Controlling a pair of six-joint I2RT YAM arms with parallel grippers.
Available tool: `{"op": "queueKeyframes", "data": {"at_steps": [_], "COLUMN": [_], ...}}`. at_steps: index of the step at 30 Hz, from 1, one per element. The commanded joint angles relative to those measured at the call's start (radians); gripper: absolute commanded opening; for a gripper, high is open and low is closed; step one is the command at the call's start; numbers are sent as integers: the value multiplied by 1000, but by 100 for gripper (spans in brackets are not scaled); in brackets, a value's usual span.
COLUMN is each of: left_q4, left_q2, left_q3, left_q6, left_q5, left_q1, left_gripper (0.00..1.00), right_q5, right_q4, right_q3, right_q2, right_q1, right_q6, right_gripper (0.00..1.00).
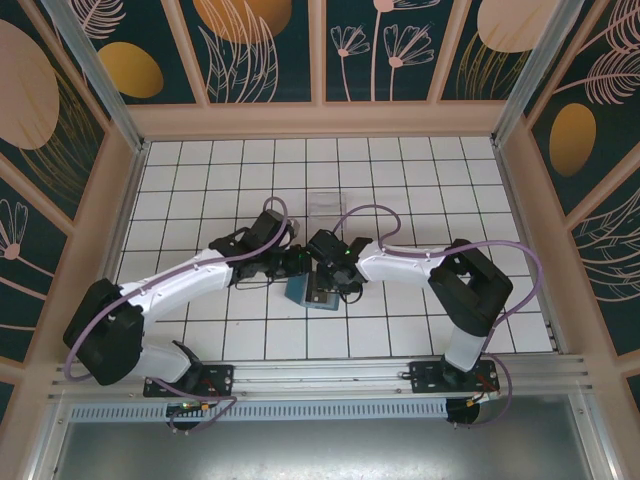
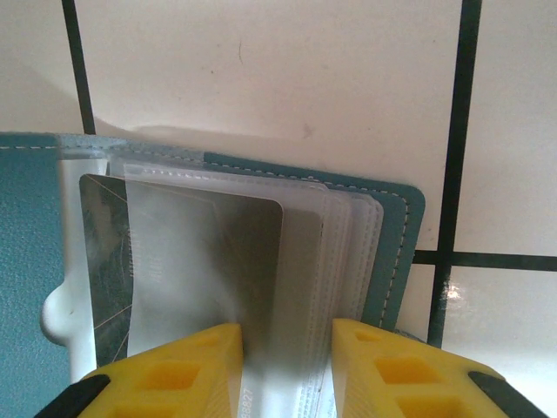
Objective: Take the credit cards out of the card holder
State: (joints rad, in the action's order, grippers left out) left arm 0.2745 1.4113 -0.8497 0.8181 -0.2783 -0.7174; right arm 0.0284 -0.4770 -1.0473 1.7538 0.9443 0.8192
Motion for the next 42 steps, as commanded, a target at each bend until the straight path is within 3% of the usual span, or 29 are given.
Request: {"op": "queueKeyframes", "data": {"at_steps": [1,12,18,26,42], "left_q4": [-107,-234,-310,-442,-584], "left_q2": [11,57,79,114,199], "left_q3": [81,211,227,285,342], "left_q6": [77,90,45,24,30], "left_q5": [-65,-115,-161,-253,-320], "left_q1": [28,61,66,102,117], "left_gripper": [22,22,29,31,28], "right_q5": [41,9,-8,-59,-69], "right_q4": [8,42,83,129,126], "right_q3": [38,49,73,107,113], "right_q2": [9,7,-4,-22,-29], "right_q1": [-9,-18,-26,-40,-44], "right_q6": [21,12,14,18,21], "right_gripper": [32,31,31,31,29]}}
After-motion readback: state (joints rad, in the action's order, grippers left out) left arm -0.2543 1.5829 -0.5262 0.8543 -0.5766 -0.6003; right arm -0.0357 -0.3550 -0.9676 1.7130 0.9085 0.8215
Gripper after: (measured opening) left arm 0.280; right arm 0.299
